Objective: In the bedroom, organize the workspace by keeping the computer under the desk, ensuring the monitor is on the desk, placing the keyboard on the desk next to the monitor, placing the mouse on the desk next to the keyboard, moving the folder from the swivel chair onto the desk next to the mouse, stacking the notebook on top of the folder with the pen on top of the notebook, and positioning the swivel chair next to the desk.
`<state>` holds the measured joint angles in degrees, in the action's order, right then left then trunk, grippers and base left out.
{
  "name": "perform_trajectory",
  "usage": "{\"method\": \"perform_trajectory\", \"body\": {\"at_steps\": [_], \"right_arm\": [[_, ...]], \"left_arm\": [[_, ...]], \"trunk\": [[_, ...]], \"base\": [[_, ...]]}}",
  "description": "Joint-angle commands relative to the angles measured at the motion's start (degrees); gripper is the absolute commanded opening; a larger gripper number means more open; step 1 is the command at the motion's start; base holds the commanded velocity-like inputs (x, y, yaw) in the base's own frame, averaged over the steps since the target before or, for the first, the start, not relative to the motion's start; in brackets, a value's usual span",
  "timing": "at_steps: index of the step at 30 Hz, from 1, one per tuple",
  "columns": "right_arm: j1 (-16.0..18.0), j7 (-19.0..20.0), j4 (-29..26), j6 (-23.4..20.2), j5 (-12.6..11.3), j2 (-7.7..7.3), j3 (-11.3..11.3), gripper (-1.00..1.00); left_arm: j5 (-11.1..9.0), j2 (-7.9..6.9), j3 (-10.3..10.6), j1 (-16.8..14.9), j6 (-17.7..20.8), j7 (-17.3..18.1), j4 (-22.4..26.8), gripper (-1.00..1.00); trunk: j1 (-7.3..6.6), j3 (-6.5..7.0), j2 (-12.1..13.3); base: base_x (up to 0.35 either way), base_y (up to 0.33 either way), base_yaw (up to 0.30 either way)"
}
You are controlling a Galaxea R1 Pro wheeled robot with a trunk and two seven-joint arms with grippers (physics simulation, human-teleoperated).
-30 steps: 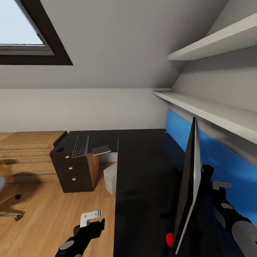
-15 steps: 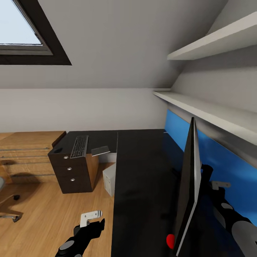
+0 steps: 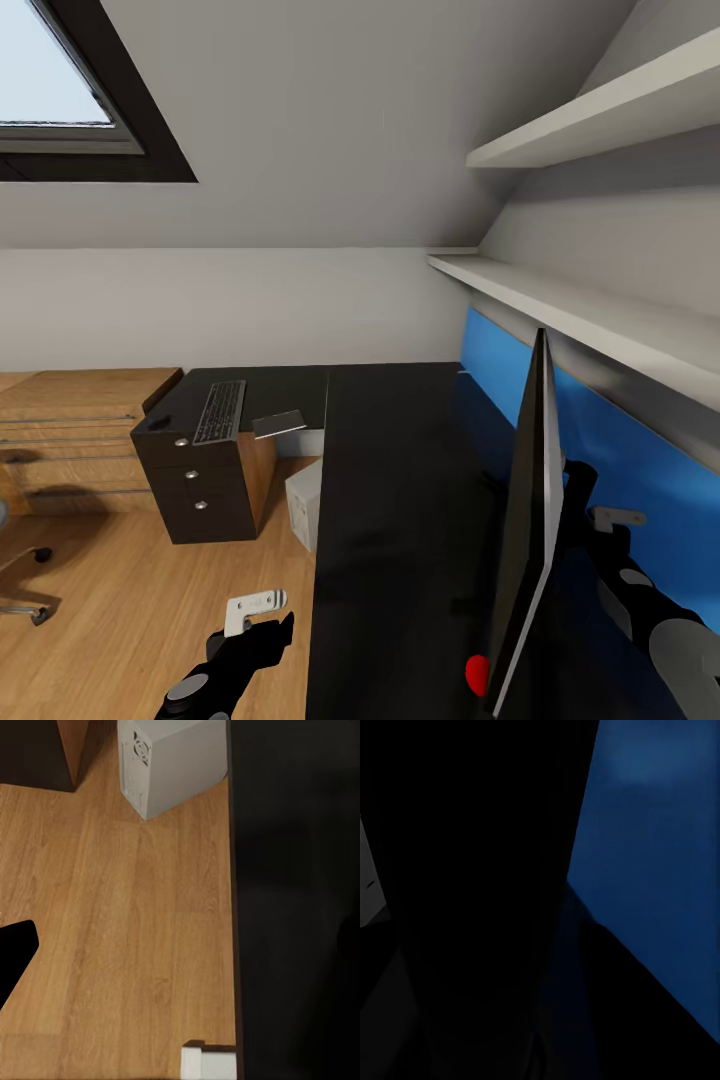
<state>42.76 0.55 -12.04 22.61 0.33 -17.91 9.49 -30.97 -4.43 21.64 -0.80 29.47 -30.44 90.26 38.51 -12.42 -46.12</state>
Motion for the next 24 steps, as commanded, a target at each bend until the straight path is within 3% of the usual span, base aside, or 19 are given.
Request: {"method": "perform_trajectory", "body": {"at_steps": [1, 8, 9, 24], "right_arm": [[0.0, -1.8, -0.1, 0.3, -0.8, -0.04, -1.1, -1.0], [0.0, -1.8, -0.1, 0.3, -0.8, -0.03, -1.1, -1.0], [0.0, -1.8, -0.1, 0.3, -0.8, -0.03, -1.1, 1.0], [0.0, -1.7, -0.1, 0.3, -0.8, -0.06, -1.1, 1.0]], "left_arm": [[-0.6, -0.06, 0.1, 0.0, 0.1, -0.6, 0.1, 1.0], [-0.5, -0.06, 0.2, 0.0, 0.1, -0.6, 0.1, 1.0], [-0.5, -0.06, 0.2, 0.0, 0.1, -0.6, 0.1, 1.0], [-0.5, -0.06, 0.2, 0.0, 0.1, -0.6, 0.1, 1.0]], "trunk": [[0.01, -0.09, -0.1], [0.01, -0.09, -0.1], [0.01, -0.09, -0.1], [0.01, -0.09, -0.1]], "base": [[0.002, -0.002, 0.0], [0.0, 0.0, 0.0], [0.0, 0.0, 0.0], [0.0, 0.0, 0.0]]}}
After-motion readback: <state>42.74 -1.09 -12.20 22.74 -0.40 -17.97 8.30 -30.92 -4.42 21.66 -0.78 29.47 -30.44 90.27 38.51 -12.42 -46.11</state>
